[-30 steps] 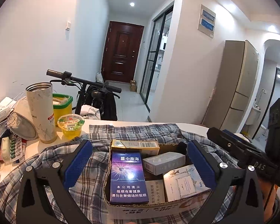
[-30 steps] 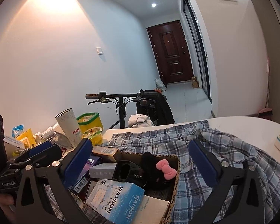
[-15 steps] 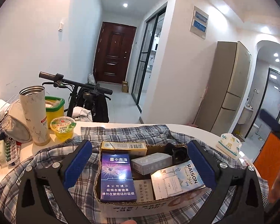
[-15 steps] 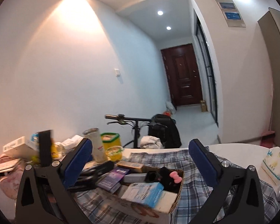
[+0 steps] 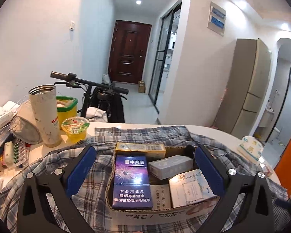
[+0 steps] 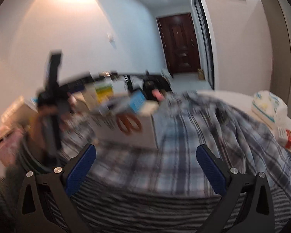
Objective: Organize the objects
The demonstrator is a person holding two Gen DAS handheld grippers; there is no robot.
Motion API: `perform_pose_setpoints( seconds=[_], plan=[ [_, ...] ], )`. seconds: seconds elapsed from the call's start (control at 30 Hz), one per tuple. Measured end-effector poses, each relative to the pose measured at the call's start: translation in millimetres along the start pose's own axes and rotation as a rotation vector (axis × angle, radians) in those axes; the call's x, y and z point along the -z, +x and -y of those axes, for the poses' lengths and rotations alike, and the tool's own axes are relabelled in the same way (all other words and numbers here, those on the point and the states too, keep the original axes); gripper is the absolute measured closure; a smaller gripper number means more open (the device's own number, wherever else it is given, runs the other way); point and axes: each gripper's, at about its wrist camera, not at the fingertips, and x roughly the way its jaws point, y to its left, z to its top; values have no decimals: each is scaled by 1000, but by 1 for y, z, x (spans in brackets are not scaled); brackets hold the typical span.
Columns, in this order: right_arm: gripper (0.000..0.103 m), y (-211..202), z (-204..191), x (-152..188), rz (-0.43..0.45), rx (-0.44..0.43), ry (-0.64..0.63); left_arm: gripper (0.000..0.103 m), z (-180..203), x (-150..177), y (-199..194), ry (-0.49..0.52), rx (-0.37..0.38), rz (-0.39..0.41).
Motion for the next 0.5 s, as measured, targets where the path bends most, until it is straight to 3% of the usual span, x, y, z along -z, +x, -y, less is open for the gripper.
perform_pose_setpoints(
  seconds=[0.07, 0.17, 0.23, 0.5],
  plan=[
    [0, 12, -1, 10, -49, 44, -62, 0, 2, 1, 1, 11, -13, -9],
    [0, 16, -5, 16, -78, 14, -111, 0, 9, 3, 3, 40, -25, -15],
    [0, 17, -7, 21, -81, 45, -130, 0, 15, 5, 2, 63, -24, -14],
    [0, 24, -1, 23, -121, 18, -98, 0, 48, 9, -13, 177, -4, 19]
  ],
)
